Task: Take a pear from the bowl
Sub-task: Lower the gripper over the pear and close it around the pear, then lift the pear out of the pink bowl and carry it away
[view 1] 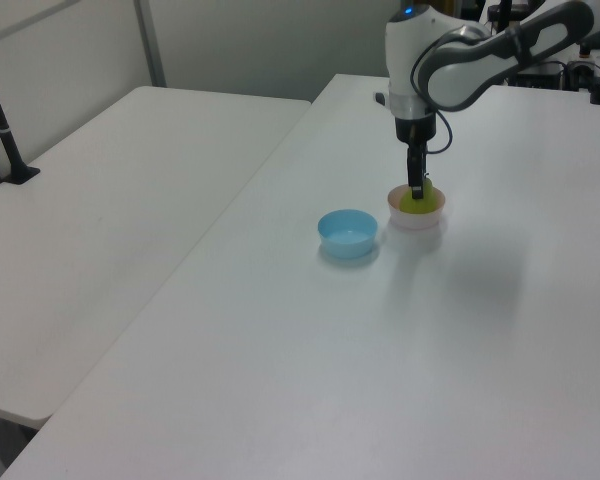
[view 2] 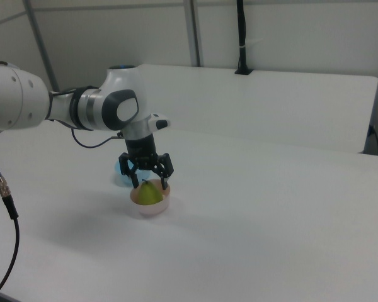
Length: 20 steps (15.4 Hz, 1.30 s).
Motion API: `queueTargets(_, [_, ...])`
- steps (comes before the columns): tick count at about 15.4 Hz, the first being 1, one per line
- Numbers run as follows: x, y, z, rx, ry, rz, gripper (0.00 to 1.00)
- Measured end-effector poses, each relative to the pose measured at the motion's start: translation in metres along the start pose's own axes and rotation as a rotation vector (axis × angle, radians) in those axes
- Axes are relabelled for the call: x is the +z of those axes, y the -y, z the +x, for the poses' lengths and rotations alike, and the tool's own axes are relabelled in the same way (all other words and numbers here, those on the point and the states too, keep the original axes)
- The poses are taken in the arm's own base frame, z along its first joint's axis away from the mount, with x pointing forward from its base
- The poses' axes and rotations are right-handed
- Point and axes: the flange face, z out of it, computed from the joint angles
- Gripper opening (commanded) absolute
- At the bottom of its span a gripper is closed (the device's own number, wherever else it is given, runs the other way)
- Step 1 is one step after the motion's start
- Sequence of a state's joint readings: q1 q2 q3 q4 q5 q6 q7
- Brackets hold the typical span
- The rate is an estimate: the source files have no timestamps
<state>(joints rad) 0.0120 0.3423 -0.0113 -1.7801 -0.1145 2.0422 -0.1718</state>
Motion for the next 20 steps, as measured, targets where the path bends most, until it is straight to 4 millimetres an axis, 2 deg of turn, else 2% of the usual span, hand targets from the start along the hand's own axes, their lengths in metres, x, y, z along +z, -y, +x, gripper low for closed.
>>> queueTargets(2, [0.012, 0.002, 0.0, -0.008, 0.001, -0.004, 0.85])
queueTargets(3, [0.016, 0.003, 0.001, -0.012, 0.004, -0.008, 0.79])
queueTargets(6, [0.022, 0.006, 0.002, -0.02, 0.0, -0.014, 0.48])
queueTargets(8, [0.021, 0.006, 0.003, -0.022, -0.003, -0.016, 0.4])
queueTargets(16, [0.017, 0.006, 0.003, -0.023, -0.01, -0.018, 0.38])
queueTargets(18, [0.003, 0.006, 0.002, -0.022, -0.026, -0.021, 0.38])
queueTargets(20, [-0.02, 0.005, -0.003, -0.018, -0.035, -0.025, 0.38])
